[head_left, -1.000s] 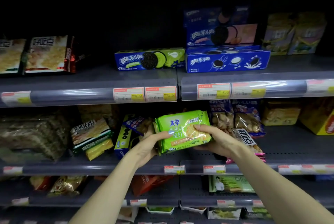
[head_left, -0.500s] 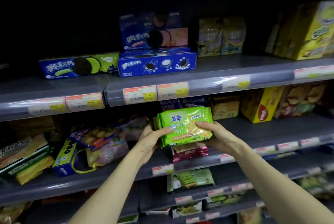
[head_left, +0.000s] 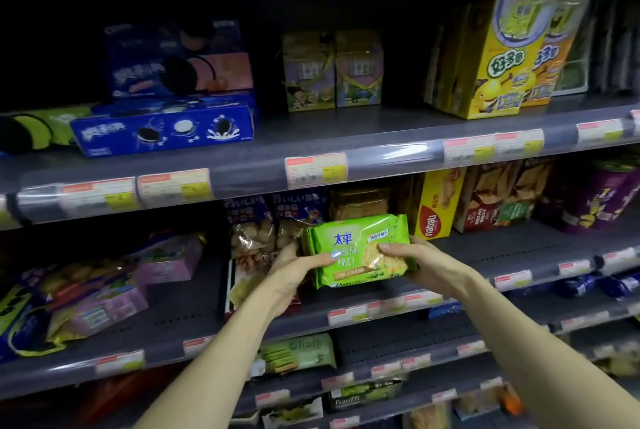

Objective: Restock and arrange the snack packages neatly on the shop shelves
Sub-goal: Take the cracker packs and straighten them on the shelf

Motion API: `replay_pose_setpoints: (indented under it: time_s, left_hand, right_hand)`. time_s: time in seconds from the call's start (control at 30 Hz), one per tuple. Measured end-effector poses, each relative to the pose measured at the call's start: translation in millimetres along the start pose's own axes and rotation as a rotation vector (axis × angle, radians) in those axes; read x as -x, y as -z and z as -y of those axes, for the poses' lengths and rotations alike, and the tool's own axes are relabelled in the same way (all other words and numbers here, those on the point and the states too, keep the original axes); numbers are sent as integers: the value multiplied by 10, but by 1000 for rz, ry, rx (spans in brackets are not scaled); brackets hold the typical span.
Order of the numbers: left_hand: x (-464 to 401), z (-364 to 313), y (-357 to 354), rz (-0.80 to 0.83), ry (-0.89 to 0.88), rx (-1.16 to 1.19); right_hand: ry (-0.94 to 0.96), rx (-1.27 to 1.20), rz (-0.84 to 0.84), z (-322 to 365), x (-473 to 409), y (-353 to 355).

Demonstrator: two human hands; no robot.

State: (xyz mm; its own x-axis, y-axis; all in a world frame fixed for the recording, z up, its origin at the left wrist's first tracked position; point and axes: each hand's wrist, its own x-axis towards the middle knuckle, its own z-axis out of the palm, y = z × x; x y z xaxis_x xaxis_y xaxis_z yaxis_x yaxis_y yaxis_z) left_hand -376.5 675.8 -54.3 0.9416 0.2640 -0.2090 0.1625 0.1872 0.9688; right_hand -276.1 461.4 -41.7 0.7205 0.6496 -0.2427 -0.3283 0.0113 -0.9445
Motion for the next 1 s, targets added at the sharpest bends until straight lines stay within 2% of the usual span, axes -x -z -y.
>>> replay_pose_setpoints:
  time_s: [0.13, 0.43, 0.77, 1.0]
  left_hand:
    - [-194, 108, -205, 58, 15, -58]
    - [-533, 257, -539, 58, 32, -112]
    - [-862, 385, -502, -13, 25, -269]
    - [-1054, 387, -546, -35, -27, -344]
  right_hand:
    - [-45, -6, -9, -70, -58, 418]
    - [-48, 71, 15, -177, -247, 934]
    - [41, 345, -26, -316, -586, 1011]
    - [166, 383, -88, -362, -797, 965]
